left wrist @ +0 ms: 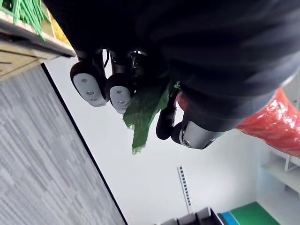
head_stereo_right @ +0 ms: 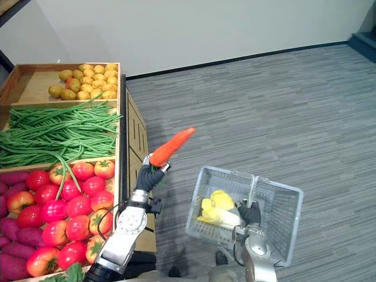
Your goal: Pick vegetable in the basket
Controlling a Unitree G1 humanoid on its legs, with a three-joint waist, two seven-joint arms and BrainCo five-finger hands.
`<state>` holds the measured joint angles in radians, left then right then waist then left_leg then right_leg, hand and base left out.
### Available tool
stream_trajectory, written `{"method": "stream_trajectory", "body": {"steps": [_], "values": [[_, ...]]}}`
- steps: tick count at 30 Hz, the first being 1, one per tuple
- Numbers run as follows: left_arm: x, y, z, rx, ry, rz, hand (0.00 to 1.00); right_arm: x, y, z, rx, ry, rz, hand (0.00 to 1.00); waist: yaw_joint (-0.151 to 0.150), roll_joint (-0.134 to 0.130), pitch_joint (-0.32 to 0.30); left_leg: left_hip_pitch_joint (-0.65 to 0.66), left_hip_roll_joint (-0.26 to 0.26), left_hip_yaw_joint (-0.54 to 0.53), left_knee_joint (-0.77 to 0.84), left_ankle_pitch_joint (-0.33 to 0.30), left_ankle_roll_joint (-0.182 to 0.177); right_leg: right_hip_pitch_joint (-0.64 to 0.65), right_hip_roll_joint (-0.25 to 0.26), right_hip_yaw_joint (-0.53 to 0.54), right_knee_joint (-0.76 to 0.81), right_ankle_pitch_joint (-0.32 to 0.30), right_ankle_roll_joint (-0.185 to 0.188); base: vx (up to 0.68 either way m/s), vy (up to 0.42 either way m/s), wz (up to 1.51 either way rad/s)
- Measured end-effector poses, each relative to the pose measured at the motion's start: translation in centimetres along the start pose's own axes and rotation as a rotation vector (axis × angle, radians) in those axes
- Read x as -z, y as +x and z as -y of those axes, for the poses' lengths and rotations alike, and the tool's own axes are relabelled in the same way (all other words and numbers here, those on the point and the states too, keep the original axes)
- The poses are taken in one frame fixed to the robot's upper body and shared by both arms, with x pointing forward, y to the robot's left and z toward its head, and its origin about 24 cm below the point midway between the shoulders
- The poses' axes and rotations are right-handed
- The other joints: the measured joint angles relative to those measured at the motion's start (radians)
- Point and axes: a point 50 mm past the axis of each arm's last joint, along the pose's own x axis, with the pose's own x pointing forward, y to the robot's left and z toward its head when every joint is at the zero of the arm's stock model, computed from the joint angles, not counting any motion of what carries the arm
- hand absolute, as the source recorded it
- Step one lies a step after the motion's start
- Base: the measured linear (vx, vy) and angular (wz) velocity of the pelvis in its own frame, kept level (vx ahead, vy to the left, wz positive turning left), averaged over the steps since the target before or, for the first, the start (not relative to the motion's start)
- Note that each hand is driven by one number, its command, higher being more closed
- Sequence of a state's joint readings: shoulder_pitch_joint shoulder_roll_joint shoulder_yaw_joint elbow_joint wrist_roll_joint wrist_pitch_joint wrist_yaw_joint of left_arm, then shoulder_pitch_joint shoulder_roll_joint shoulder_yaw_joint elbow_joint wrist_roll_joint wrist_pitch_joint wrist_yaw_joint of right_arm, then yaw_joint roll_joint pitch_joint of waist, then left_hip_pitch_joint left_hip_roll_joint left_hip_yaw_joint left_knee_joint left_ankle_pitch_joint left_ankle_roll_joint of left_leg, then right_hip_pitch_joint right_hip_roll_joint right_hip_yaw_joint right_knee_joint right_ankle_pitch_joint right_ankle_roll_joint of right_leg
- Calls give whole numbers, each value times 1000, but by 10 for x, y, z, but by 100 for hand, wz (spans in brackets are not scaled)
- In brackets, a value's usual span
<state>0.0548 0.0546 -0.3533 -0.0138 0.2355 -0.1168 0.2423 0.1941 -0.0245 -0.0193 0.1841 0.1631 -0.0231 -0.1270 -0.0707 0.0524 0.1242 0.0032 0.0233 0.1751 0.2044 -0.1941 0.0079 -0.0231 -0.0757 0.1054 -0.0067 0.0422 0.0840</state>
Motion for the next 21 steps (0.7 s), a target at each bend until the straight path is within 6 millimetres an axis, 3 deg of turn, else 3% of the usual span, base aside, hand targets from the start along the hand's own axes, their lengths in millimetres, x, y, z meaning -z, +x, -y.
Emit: {"method": "stream_trajectory", "body": {"steps": [6,10,21], "values": [[48,-16,9,83,47,-234,100,-11,-3,-25,-129,83,39,100,-1,-15,-8,30,1,25,-31,0,0,3,6,33,-8,0,0,5,-4,-18],[65,-25,19,146,66,-323,100,-13,-6,-35,-170,186,31,100,0,-37,-20,40,-2,21,-34,0,0,19,4,29,-18,3,-1,-1,1,1],[80,-37,48,308,105,-391,100,-16,-21,-76,-409,446,-19,100,-2,-47,-31,46,-8,-7,-73,30,3,20,-2,1,-19,2,-1,-18,-19,8]]}}
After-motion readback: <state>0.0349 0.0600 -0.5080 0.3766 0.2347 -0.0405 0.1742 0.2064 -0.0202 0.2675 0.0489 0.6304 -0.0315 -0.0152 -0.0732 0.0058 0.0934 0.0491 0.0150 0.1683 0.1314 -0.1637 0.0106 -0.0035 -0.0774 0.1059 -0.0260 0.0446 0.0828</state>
